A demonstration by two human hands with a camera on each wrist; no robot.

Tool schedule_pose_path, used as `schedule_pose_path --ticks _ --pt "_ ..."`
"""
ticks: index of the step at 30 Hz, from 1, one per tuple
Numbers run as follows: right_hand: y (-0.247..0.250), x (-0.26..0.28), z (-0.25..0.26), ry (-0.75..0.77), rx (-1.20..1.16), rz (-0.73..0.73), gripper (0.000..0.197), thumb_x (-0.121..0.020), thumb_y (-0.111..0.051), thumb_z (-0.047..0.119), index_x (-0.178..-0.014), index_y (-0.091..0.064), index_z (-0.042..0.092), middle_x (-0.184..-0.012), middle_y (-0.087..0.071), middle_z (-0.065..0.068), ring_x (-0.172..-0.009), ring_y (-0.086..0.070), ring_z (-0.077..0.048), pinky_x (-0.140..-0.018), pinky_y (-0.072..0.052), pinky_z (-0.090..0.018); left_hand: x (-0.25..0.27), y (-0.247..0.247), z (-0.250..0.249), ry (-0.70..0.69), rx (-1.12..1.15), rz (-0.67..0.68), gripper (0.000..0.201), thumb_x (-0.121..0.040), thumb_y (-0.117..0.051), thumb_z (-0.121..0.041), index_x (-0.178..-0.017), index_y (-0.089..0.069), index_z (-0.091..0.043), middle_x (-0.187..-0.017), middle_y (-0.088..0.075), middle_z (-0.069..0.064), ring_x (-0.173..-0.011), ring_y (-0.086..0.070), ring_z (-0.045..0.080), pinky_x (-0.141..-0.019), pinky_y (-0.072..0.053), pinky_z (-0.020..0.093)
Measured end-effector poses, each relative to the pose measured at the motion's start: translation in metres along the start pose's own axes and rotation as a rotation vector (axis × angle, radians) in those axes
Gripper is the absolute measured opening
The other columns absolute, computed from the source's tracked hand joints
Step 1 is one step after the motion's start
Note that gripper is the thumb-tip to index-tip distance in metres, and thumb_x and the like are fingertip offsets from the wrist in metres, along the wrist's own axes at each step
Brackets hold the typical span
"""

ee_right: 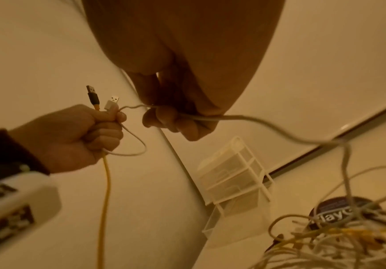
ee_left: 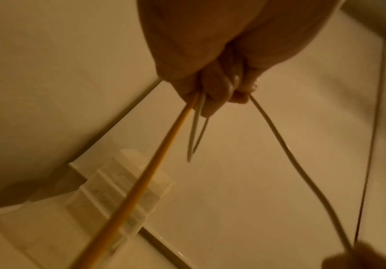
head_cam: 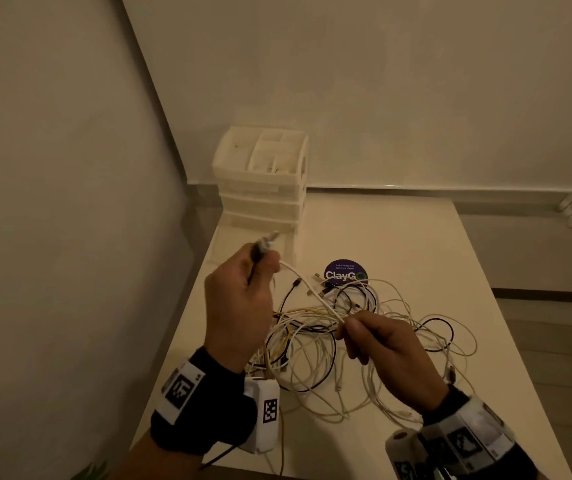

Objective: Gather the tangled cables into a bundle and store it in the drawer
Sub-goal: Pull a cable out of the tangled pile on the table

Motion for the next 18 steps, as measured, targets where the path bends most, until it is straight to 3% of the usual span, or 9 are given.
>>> schedule_pose_path --ticks 4,6,8,10,12,14,16,18 --pt "-0.001 0.005 -0.016 0.002 0.214 -0.007 0.03 -0.097 -0.048 0.038 -0.077 -0.066 0.025 -0.059 -0.054 0.01 -0.055 -0.051 -0.006 -0.056 -0.038 -0.013 -0.016 0.028 0.028 0.222 0.168 -0.249 0.034 -0.084 -0.057 -0.053 -0.065 -0.065 -0.025 -0.044 -0.042 -0.009 -0.044 -0.033 0.019 -0.051 -0.033 0.039" --pt "-0.001 0.009 -0.026 -0.035 0.226 -0.003 0.028 -0.098 -0.052 0.027 -0.074 -0.064 0.024 -0.057 -0.052 0.014 -0.053 -0.047 -0.005 -0.055 -0.035 -0.014 -0.016 0.035 0.024 0.184 0.09 -0.277 0.028 -0.086 -0.063 -0.044 -0.066 -0.066 -0.025 -0.049 -0.047 -0.01 -0.048 -0.039 0.019 -0.052 -0.038 0.038" --pt "-0.001 0.01 -0.029 -0.088 0.209 -0.029 0.03 -0.097 -0.053 0.021 -0.069 -0.063 0.021 -0.055 -0.051 0.013 -0.052 -0.044 -0.005 -0.055 -0.033 -0.016 -0.008 0.031 0.011 0.096 0.021 -0.244 0.006 -0.09 -0.066 -0.025 -0.091 -0.071 -0.023 -0.059 -0.055 -0.012 -0.052 -0.044 0.009 -0.054 -0.043 0.023" --pt "-0.002 0.004 -0.024 -0.115 0.161 -0.075 0.034 -0.095 -0.056 0.031 -0.064 -0.06 0.02 -0.054 -0.048 0.007 -0.051 -0.04 -0.005 -0.054 -0.033 -0.018 0.004 0.017 0.002 0.078 0.025 -0.137 0.019 -0.09 -0.064 -0.014 -0.108 -0.07 -0.019 -0.051 -0.051 -0.015 -0.045 -0.039 0.003 -0.048 -0.035 0.013" --pt "-0.003 -0.003 -0.008 -0.097 0.114 -0.094 0.037 -0.085 -0.051 0.045 -0.062 -0.059 0.017 -0.054 -0.046 0.002 -0.051 -0.038 -0.006 -0.054 -0.033 -0.021 0.017 -0.004 -0.004 0.109 0.088 0.113 0.021 -0.09 -0.066 -0.017 -0.107 -0.071 -0.027 -0.054 -0.06 -0.013 -0.046 -0.045 0.003 -0.046 -0.039 0.022" --pt "-0.003 -0.013 0.012 -0.048 0.034 -0.093 0.037 -0.082 -0.051 0.043 -0.062 -0.059 0.013 -0.055 -0.046 0.0 -0.052 -0.039 -0.007 -0.054 -0.033 -0.023 0.027 -0.021 -0.01 0.09 0.061 0.337 0.015 -0.09 -0.066 -0.025 -0.099 -0.072 -0.035 -0.079 -0.072 -0.006 -0.066 -0.065 0.01 -0.064 -0.054 0.034" --pt "-0.002 -0.022 0.028 -0.024 -0.077 -0.07 0.035 -0.086 -0.054 0.032 -0.068 -0.063 0.003 -0.055 -0.045 -0.002 -0.05 -0.037 -0.008 -0.051 -0.03 -0.022 0.033 -0.032 -0.011 0.006 0.032 0.432 0.013 -0.093 -0.063 -0.025 -0.101 -0.073 -0.027 -0.083 -0.073 -0.01 -0.077 -0.067 0.005 -0.07 -0.054 0.023" --pt "0.002 -0.028 0.036 -0.049 -0.196 -0.035 0.036 -0.088 -0.054 0.027 -0.072 -0.063 -0.003 -0.054 -0.038 -0.008 -0.049 -0.031 -0.013 -0.049 -0.026 -0.023 0.03 -0.037 -0.01 -0.082 -0.02 0.411 0.012 -0.095 -0.059 -0.024 -0.089 -0.069 -0.021 -0.069 -0.064 -0.013 -0.063 -0.06 0.003 -0.058 -0.044 0.016"
Point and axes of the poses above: each hand's wrist, its own x-axis away from the middle knuckle, its own y-axis out of the back of the hand, z = x × y, the point moved 3 cm from there along -x, towards the middle knuckle
